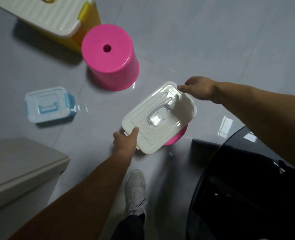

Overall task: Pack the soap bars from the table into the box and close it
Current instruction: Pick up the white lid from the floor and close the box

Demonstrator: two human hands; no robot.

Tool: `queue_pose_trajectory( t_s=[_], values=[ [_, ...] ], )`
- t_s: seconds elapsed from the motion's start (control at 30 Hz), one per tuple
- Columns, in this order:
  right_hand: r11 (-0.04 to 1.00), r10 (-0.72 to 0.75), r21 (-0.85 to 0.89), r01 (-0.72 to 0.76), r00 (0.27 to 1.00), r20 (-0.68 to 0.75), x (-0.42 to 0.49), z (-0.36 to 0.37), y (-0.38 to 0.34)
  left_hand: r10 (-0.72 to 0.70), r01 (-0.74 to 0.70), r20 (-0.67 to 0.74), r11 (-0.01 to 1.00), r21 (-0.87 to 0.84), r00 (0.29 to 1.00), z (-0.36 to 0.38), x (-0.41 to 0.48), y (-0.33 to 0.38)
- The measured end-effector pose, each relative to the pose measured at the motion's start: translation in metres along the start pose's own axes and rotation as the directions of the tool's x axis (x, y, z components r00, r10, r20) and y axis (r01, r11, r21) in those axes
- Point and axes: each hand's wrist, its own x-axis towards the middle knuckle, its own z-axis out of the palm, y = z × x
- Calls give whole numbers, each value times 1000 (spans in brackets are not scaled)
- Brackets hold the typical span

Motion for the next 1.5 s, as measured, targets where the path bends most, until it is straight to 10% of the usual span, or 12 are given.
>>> queue_pose_trajectory(
  t_s=[0.3, 0.67, 1.07, 1.5],
  values=[
    [987, 161, -23, -160, 982, 98, 60, 22, 19, -97, 101, 40, 989, -109, 994, 30, 39, -11],
    [986, 21, 165, -12, 998, -52, 10, 4, 22, 60, -65, -24, 959, -276, 998, 7, 4, 10],
    [835, -105, 419, 355, 852, -513, -274, -93, 36, 501, -514, -134, 784, -348, 855, -71, -224, 79],
    [724, 331, 677, 133, 793, -511, -578, -33, 277, 622, -629, 249, 775, -60, 743, -16, -462, -68]
  ],
)
